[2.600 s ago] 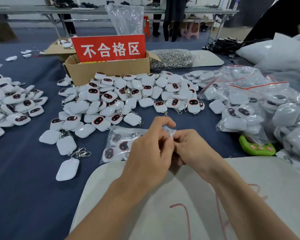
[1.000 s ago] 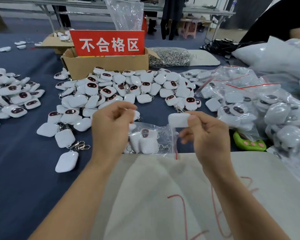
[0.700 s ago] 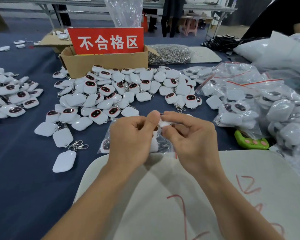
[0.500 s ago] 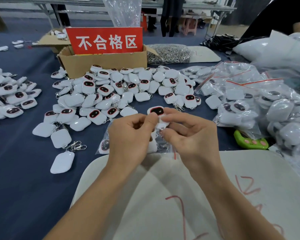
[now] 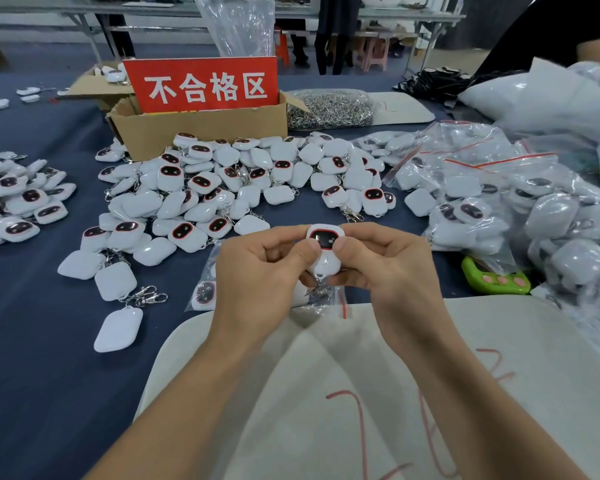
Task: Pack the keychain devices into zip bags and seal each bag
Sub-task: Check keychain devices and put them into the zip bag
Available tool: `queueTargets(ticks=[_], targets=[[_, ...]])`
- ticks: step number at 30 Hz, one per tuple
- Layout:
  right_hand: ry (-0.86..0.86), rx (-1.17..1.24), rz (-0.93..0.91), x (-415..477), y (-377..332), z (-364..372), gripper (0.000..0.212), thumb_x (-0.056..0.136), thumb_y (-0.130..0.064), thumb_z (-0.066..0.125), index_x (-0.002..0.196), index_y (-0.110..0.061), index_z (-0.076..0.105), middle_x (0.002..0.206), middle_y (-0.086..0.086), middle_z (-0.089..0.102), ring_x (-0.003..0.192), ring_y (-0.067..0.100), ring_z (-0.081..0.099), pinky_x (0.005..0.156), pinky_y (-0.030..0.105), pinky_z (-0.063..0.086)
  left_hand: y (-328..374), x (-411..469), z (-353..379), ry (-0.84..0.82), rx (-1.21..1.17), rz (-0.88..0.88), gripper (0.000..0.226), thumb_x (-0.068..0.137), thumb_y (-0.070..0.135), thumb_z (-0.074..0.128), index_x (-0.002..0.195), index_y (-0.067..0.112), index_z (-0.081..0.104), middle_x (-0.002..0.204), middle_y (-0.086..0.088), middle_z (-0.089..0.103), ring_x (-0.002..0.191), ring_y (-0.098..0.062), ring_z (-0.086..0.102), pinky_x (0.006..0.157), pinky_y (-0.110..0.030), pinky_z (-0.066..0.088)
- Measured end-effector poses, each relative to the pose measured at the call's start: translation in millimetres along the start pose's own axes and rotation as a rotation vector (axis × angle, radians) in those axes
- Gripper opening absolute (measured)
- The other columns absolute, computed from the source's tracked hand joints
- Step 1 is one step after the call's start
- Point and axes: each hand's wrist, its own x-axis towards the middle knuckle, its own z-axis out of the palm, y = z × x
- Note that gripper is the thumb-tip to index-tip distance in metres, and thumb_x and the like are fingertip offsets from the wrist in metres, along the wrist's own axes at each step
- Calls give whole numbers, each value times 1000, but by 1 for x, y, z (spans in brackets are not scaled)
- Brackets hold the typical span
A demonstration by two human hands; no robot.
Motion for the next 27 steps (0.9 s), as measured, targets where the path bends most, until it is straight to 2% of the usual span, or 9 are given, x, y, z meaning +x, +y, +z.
queueTargets(ticks=[4, 7, 10, 14, 17, 20, 23, 27], targets=[[37, -45, 38, -1, 0, 0, 18, 75, -21, 76, 88, -10, 81, 82, 17, 78, 70, 26, 69, 66, 38, 59, 0, 0, -1, -14, -16, -9, 34, 94, 1, 68, 80, 28, 84, 62, 0, 73, 45, -12, 63, 47, -11, 42], [61, -71, 16, -1, 0, 2, 11, 77, -17, 80, 84, -9, 81, 73, 12, 75, 56, 17, 57, 50, 28, 48, 0, 1, -2, -25, -13, -17, 24, 91, 11, 67, 77, 23, 82, 62, -1, 72, 45, -13, 64, 45, -12, 40], [72, -53, 10, -1, -1, 1, 9, 74, -15, 79, 79, -8, 81, 64, 9, 71, 47, 12, 53, 44, 20, 42, -1, 0, -1, -37, -16, -24, 17, 88, 17, 67, 79, 20, 81, 62, -3, 72, 45, -15, 64, 45, -14, 40], [72, -84, 5, 0, 0, 0, 11, 72, -18, 77, 79, -10, 81, 64, 5, 71, 49, 10, 54, 48, 20, 43, -1, 0, -2, -41, -39, -30, 14, 85, 23, 70, 79, 17, 80, 62, -7, 69, 46, -19, 64, 45, -18, 40], [54, -112, 9, 0, 2, 1, 14, 75, -17, 72, 84, -13, 82, 71, 9, 75, 56, 13, 55, 52, 27, 46, -1, 1, -3, -49, -59, -35, 13, 85, 23, 71, 77, 21, 80, 61, -7, 68, 47, -17, 62, 47, -15, 42], [33, -123, 2, 0, 3, 3, 14, 78, -14, 71, 86, -15, 82, 74, 13, 75, 58, 19, 57, 52, 31, 48, -1, 1, -3, -67, -43, -33, 10, 83, 22, 72, 77, 19, 80, 57, -5, 68, 47, -14, 60, 47, -13, 44], [26, -137, -1, 0, 5, 4, 13, 80, -13, 72, 86, -17, 82, 74, 14, 76, 61, 23, 60, 51, 37, 48, -1, 3, -4, -51, -1, -21, 10, 82, 22, 74, 74, 25, 80, 55, -7, 67, 44, -13, 58, 47, -15, 44], [10, -155, -13, 0, 6, 6, 14, 82, -12, 71, 88, -17, 83, 73, 10, 76, 59, 16, 60, 53, 30, 49, -2, 2, -4, 20, 22, -5, 10, 78, 24, 77, 73, 31, 81, 60, -7, 72, 47, -16, 61, 47, -20, 50]])
